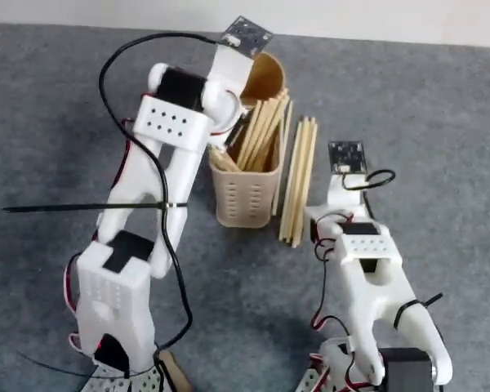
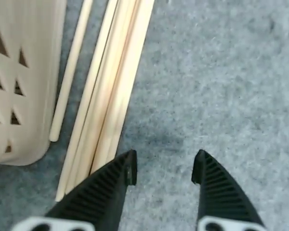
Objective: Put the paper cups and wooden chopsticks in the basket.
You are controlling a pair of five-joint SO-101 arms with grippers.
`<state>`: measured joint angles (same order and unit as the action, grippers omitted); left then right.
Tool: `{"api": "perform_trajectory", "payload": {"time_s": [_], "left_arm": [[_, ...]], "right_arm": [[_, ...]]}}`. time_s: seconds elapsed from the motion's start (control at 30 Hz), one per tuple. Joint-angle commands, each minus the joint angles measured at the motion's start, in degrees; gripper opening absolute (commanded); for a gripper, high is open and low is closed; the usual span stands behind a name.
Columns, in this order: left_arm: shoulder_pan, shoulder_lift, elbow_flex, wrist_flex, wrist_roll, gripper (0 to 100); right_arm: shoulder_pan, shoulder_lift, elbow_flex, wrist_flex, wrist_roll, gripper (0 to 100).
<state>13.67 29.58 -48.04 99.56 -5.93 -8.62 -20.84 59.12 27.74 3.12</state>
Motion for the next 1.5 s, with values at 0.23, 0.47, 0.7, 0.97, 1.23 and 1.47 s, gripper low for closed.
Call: {"api": "perform_trajectory", "payload": {"time_s": [0.23, 0.47, 0.7, 0.97, 1.23, 1.47], "left_arm": [[-5.8, 0.1, -2.8, 1.5, -4.7, 0], [-9.2, -4.5, -3.4, 1.6, -7.3, 0], [-10.2, -6.4, -3.1, 1.6, -7.7, 0], [-12.2, -7.0, -3.4, 1.5, -7.7, 2], [-11.6, -12.5, -7.9, 1.5, -7.6, 14], [-10.8, -18.3, -8.2, 1.4, -7.6, 14]], "right_arm": [[-0.6, -0.1, -0.3, -0.9, 0.6, 20.1], [-0.6, -0.1, -0.3, -0.9, 0.6, 20.1], [-0.6, -0.1, -0.3, -0.9, 0.6, 20.1], [-0.6, -0.1, -0.3, -0.9, 0.6, 20.1], [-0.6, -0.1, -0.3, -0.9, 0.6, 20.1], [-0.6, -0.1, -0.3, -0.9, 0.6, 20.1]]}}
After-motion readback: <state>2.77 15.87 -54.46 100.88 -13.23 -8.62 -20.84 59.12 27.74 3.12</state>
